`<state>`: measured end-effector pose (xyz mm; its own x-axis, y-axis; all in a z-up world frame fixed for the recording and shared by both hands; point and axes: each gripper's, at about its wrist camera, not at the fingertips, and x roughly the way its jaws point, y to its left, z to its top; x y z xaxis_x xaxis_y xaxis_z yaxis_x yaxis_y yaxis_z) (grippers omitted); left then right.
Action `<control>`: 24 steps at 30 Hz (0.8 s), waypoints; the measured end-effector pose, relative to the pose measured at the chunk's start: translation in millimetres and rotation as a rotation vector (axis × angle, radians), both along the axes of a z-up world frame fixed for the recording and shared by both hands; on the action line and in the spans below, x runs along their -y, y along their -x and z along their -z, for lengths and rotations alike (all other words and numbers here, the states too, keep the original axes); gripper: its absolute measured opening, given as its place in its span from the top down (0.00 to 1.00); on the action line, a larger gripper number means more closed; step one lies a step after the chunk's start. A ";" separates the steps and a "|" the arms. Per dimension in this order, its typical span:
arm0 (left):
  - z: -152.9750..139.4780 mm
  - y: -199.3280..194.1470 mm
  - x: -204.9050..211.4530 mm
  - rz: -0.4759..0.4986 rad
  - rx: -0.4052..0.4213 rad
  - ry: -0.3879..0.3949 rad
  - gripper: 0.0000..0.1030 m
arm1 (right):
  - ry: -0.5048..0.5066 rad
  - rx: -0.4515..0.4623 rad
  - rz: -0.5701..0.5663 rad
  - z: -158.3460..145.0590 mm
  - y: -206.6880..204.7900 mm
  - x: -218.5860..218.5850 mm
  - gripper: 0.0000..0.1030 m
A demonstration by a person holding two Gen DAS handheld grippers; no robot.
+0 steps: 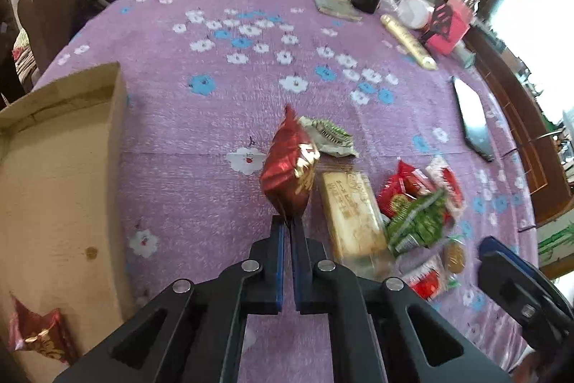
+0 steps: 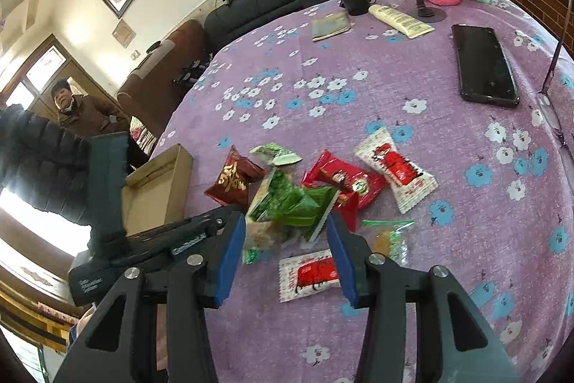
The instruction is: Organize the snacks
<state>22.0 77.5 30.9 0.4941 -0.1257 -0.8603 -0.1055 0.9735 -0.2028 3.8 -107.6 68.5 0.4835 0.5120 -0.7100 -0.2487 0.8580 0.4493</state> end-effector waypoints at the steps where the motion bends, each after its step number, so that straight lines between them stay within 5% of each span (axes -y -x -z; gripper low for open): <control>1: -3.7 3.3 -2.6 -0.001 0.010 0.005 0.98 | 0.007 -0.001 -0.007 0.6 0.6 -3.0 0.55; 9: -18.8 8.6 -29.2 -0.030 0.046 -0.010 0.98 | 0.084 -0.027 -0.085 14.3 0.3 -44.3 0.55; 16: -28.4 5.9 -49.6 -0.054 0.048 -0.021 0.96 | 0.295 -0.020 -0.076 31.1 -26.4 -84.5 0.56; 21: -28.5 2.7 -54.1 -0.051 0.035 -0.034 0.77 | 0.479 0.009 -0.069 48.0 -36.3 -106.3 0.53; 24: -28.2 -0.1 -48.9 -0.018 0.028 -0.051 0.56 | 0.454 0.008 -0.022 49.4 -39.4 -89.4 0.65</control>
<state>22.1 126.4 59.1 0.5197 -0.0724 -0.8513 -0.1181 0.9807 -0.1556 43.2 -18.3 19.0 0.4823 0.1602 -0.8612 -0.2714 0.9621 0.0269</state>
